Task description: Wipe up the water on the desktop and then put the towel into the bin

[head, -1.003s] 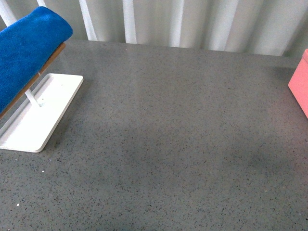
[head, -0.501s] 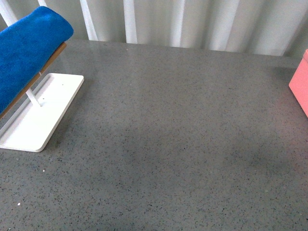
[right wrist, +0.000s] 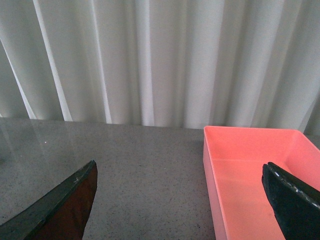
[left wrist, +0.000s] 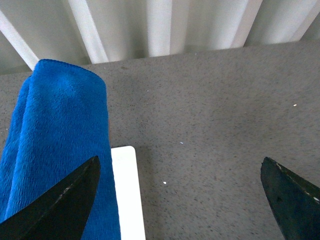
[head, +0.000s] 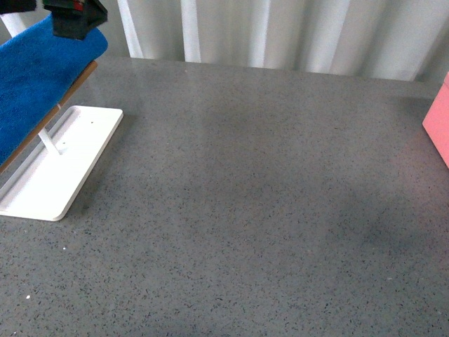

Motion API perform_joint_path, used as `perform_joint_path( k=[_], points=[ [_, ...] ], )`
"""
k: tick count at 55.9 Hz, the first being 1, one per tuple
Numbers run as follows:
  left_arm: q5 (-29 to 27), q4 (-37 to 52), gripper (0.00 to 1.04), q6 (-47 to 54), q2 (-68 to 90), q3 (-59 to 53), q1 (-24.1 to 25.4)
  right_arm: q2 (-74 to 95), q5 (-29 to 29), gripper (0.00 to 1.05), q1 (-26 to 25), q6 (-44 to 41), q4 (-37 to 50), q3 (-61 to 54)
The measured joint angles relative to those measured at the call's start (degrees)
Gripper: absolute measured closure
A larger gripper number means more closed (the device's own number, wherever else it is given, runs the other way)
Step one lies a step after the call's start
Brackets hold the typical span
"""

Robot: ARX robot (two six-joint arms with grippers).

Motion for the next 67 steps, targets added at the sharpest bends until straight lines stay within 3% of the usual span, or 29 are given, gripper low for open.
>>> perform_joint_path(
  k=[8,25,41,67],
  points=[
    [0.4,-7.0,0.07,3.4,9.2,11.7,1.3,0.0,0.0,0.07,0.0,0.0,0.0,0.0],
    [-1.5,-13.5,0.07,9.2,16.1,23.1,3.1,0.0,0.0,0.07,0.0,0.0,0.0,0.0],
    [-6.5,-20.7,0.07,8.2,25.0,34.8,4.8,0.0,0.0,0.07,0.0,0.0,0.0,0.0],
    [-7.4,-21.4,0.07,6.5,28.1,36.4,5.5,0.0,0.0,0.07,0.0,0.0,0.0,0.0]
  ],
)
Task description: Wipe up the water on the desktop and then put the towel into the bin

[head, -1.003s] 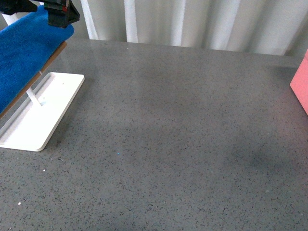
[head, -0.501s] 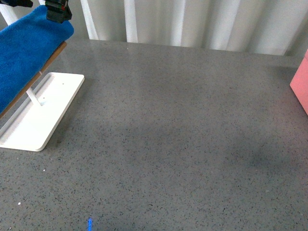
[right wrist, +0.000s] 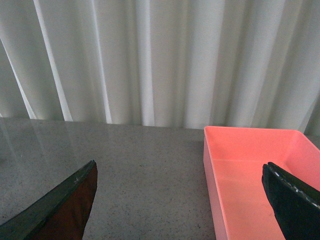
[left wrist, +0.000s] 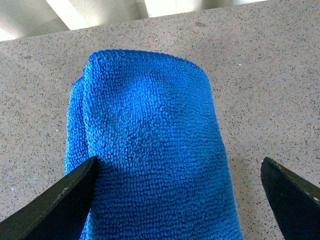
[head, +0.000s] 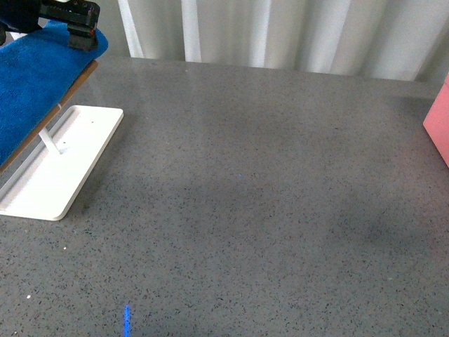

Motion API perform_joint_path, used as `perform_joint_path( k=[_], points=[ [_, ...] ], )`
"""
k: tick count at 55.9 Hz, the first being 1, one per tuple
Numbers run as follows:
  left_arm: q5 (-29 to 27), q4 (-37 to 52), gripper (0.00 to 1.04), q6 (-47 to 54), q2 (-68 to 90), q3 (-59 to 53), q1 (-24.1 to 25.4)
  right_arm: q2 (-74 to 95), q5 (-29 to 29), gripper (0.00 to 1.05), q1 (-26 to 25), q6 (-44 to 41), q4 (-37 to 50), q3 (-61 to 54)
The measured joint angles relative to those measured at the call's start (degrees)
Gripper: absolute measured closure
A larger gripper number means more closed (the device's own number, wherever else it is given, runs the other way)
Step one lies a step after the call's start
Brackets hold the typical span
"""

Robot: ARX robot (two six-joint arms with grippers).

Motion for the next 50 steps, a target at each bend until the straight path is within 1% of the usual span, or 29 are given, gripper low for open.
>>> perform_joint_path(
  k=[4,6,10,16,18,23,25,27,30,36,50],
  points=[
    [0.0,0.3,0.07,0.0,0.0,0.0,0.0,0.0,0.0,0.07,0.0,0.0,0.0,0.0],
    [0.0,0.5,0.10,0.0,0.0,-0.1,0.0,0.0,0.0,0.07,0.0,0.0,0.0,0.0],
    [0.0,0.7,0.20,0.0,0.0,-0.3,0.0,0.0,0.0,0.07,0.0,0.0,0.0,0.0],
    [-0.3,1.3,0.36,0.1,0.0,-0.8,0.0,0.0,0.0,0.07,0.0,0.0,0.0,0.0],
    [-0.5,1.7,0.45,0.2,0.0,-1.2,0.1,0.0,0.0,0.07,0.0,0.0,0.0,0.0],
    [-1.0,2.5,0.57,0.5,0.0,-1.9,0.1,0.0,0.0,0.07,0.0,0.0,0.0,0.0],
    [-1.4,3.1,0.66,0.9,0.0,-2.4,0.1,0.0,0.0,0.07,0.0,0.0,0.0,0.0],
    [-1.4,3.4,0.71,1.0,0.0,-2.6,0.1,0.0,0.0,0.07,0.0,0.0,0.0,0.0],
    [-1.3,3.8,0.83,1.4,0.0,-2.9,0.2,0.0,0.0,0.07,0.0,0.0,0.0,0.0],
    [-1.4,4.6,0.99,1.7,0.0,-3.3,0.2,0.0,0.0,0.07,0.0,0.0,0.0,0.0],
    [-1.0,4.4,1.00,1.0,-0.9,-3.5,0.4,0.0,0.0,0.07,0.0,0.0,0.0,0.0]
  ],
)
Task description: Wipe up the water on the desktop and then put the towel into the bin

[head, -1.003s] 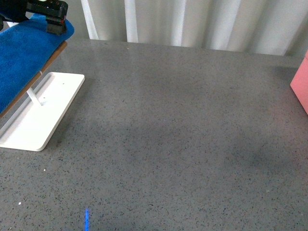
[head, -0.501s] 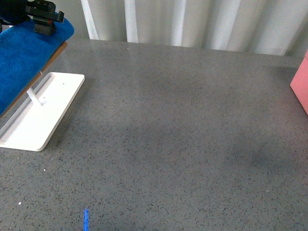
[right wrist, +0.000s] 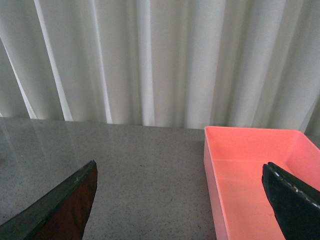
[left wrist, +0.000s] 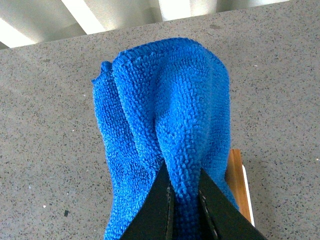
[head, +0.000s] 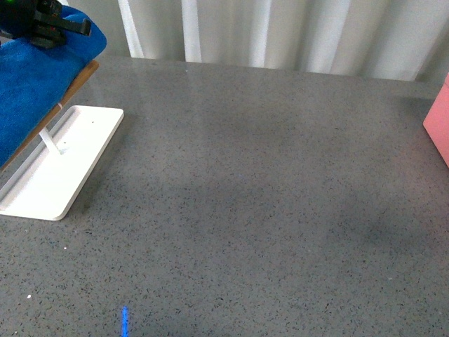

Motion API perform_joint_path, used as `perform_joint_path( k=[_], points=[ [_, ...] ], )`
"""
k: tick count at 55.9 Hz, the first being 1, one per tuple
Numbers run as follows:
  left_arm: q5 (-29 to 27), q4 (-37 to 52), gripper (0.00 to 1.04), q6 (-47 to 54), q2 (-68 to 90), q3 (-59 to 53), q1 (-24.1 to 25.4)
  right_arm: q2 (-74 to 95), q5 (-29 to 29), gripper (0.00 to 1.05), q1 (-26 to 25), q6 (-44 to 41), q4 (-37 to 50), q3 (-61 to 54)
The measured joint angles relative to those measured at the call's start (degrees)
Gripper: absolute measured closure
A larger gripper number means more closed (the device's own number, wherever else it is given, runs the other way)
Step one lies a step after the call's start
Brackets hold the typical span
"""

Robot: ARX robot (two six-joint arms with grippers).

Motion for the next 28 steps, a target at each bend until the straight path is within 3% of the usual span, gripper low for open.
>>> perform_joint_path(
  k=[28],
  points=[
    [5.2,-3.9,1.00,-4.5,-7.9,6.8,4.2,0.0,0.0,0.07,0.0,0.0,0.0,0.0]
  ],
)
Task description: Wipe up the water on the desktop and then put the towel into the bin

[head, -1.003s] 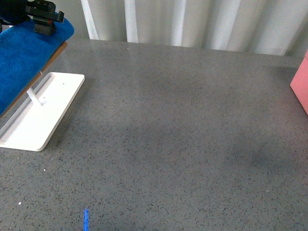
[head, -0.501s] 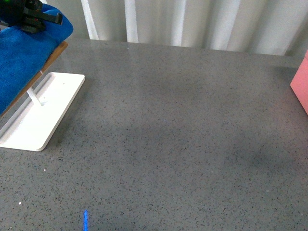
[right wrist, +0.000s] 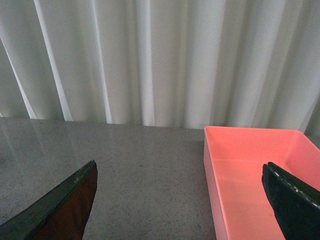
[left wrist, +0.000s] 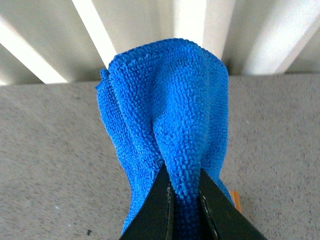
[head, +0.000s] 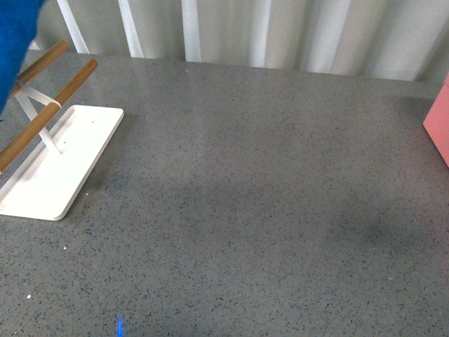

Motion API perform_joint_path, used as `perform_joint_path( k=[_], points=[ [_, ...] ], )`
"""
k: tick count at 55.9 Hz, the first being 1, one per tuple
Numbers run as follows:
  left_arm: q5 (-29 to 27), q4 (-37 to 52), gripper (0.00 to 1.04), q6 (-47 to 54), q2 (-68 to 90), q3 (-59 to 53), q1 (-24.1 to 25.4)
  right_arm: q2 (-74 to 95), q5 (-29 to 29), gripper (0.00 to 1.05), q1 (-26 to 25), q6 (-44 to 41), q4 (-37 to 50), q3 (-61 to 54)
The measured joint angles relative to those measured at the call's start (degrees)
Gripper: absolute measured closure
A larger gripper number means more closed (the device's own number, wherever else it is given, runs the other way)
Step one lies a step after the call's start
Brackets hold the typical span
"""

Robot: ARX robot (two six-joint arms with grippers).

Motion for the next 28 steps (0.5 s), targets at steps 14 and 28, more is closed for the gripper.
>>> perform_joint_path(
  k=[14,28],
  points=[
    [9.0,0.9,1.00,-10.9,-10.6,1.8,-0.3,0.0,0.0,0.07,0.0,0.0,0.0,0.0],
    [15.1,9.7,1.00,-21.6,-24.0,-10.6,-10.7,0.0,0.0,0.07,0.0,0.0,0.0,0.0]
  ],
)
